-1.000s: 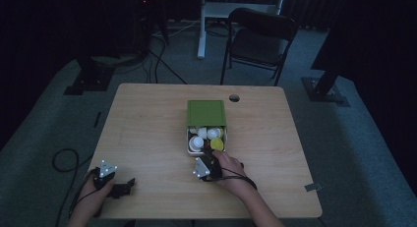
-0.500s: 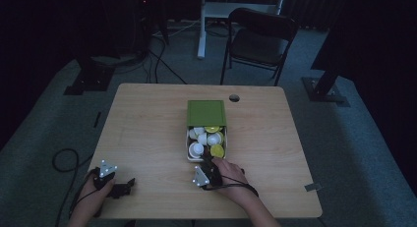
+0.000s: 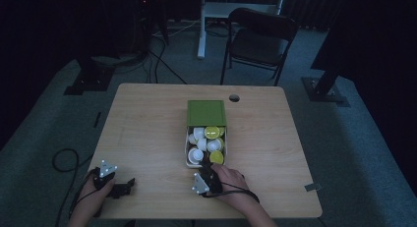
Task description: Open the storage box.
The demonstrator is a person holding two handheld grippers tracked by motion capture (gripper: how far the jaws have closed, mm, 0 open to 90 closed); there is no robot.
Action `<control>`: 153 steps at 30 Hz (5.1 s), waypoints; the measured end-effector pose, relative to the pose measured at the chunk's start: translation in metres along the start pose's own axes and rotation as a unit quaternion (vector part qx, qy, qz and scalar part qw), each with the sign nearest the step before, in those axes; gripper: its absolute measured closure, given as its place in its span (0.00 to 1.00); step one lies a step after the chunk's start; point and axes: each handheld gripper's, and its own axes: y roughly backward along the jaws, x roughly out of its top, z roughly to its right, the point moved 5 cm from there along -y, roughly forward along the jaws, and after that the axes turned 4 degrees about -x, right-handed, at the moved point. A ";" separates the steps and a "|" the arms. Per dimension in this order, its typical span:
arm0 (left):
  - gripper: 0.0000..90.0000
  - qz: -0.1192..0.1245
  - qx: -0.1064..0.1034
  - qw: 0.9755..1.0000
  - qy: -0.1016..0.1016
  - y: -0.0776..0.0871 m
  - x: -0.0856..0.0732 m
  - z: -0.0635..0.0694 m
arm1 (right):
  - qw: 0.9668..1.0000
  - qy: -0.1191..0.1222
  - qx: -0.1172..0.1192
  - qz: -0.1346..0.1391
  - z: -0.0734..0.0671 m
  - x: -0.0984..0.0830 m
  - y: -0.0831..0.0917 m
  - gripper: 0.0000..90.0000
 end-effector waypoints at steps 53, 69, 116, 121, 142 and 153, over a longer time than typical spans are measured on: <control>0.00 -0.001 0.000 1.000 0.000 0.000 0.000 0.000 | 0.993 -0.087 0.018 0.083 0.026 0.011 0.064 0.64; 0.00 0.000 0.000 1.000 0.000 0.000 0.000 0.000 | 0.974 -0.189 -0.049 0.111 0.073 -0.013 0.080 0.60; 0.00 -0.001 0.000 1.000 0.000 0.000 0.000 0.000 | 0.859 -0.483 -0.162 0.042 0.099 -0.141 0.094 0.19; 0.00 0.000 0.000 1.000 0.001 0.000 0.000 0.000 | 0.841 -0.515 -0.162 0.013 0.090 -0.163 0.092 0.19; 0.00 0.000 0.000 1.000 0.000 0.000 0.000 0.000 | 0.785 -0.598 -0.144 -0.082 0.061 -0.221 0.082 0.16; 0.00 0.000 0.000 1.000 0.001 0.000 0.000 0.000 | 0.771 -0.612 -0.133 -0.118 0.046 -0.233 0.081 0.16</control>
